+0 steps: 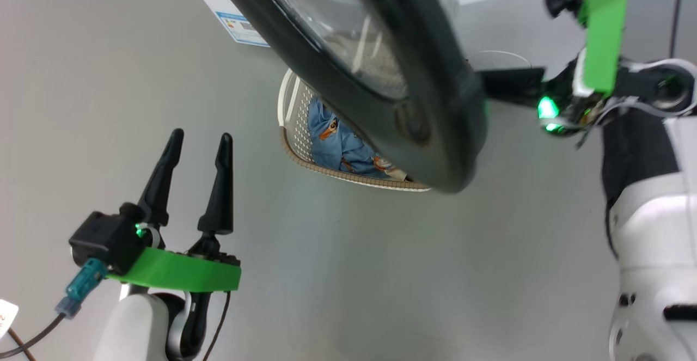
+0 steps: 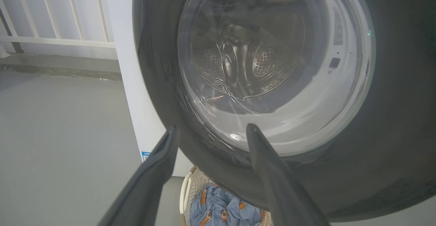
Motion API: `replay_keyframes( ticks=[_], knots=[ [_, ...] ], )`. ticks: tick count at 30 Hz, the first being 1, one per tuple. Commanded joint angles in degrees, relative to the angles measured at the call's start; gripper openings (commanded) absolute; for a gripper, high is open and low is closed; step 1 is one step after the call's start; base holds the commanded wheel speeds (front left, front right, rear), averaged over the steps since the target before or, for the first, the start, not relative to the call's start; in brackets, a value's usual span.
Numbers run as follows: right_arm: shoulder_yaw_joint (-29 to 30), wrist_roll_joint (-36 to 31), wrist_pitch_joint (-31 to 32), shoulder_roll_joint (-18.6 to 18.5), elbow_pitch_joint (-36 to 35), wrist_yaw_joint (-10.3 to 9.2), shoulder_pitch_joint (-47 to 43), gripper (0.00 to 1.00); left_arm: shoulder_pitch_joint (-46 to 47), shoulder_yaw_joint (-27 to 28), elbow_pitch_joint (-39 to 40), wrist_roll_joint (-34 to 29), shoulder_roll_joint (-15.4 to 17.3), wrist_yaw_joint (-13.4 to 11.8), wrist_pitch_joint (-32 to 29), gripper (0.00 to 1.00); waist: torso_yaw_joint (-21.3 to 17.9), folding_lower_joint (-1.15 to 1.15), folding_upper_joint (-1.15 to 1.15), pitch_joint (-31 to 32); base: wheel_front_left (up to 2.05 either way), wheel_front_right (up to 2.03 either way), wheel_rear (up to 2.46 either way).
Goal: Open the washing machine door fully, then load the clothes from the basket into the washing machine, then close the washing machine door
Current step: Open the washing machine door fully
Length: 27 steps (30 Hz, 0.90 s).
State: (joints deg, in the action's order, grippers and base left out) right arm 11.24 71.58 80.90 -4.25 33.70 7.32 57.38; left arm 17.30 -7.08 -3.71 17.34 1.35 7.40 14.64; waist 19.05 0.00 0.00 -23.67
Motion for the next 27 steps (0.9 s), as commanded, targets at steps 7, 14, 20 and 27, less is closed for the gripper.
replay_keyframes(
  ticks=[7, 14, 20, 27],
  knots=[
    [-10.0, 6.2, -4.2, 1.4, -4.6, 0.17, -6.3, 0.0, -1.1, 1.9, 1.9, -0.8, 1.5, 0.1, 0.4, 1.0, 0.4, 0.0, 0.0, 0.1, 0.0, 0.0, 0.0],
    [-18.6, 12.2, -9.1, 1.4, -6.9, 0.17, -9.5, 0.0, -1.0, 1.9, 2.1, -0.5, 1.5, 0.1, 0.4, 1.0, 0.6, 0.0, 0.0, 0.0, 0.0, 0.0, 0.0],
    [-24.5, 15.9, -12.8, 1.4, -7.0, 0.17, -10.6, 0.0, -1.0, 2.2, 2.0, -0.4, 1.5, 0.1, 0.4, 1.0, 0.6, 0.0, 0.0, 0.4, 0.0, 0.0, 0.0],
    [-28.7, 19.2, -16.4, 1.4, -6.2, 0.17, -10.7, 0.0, -1.1, 2.4, 1.7, -0.6, 1.5, 0.1, 0.4, 1.0, 0.5, 0.0, 0.0, 0.8, 0.0, 0.0, 0.0]
  ],
)
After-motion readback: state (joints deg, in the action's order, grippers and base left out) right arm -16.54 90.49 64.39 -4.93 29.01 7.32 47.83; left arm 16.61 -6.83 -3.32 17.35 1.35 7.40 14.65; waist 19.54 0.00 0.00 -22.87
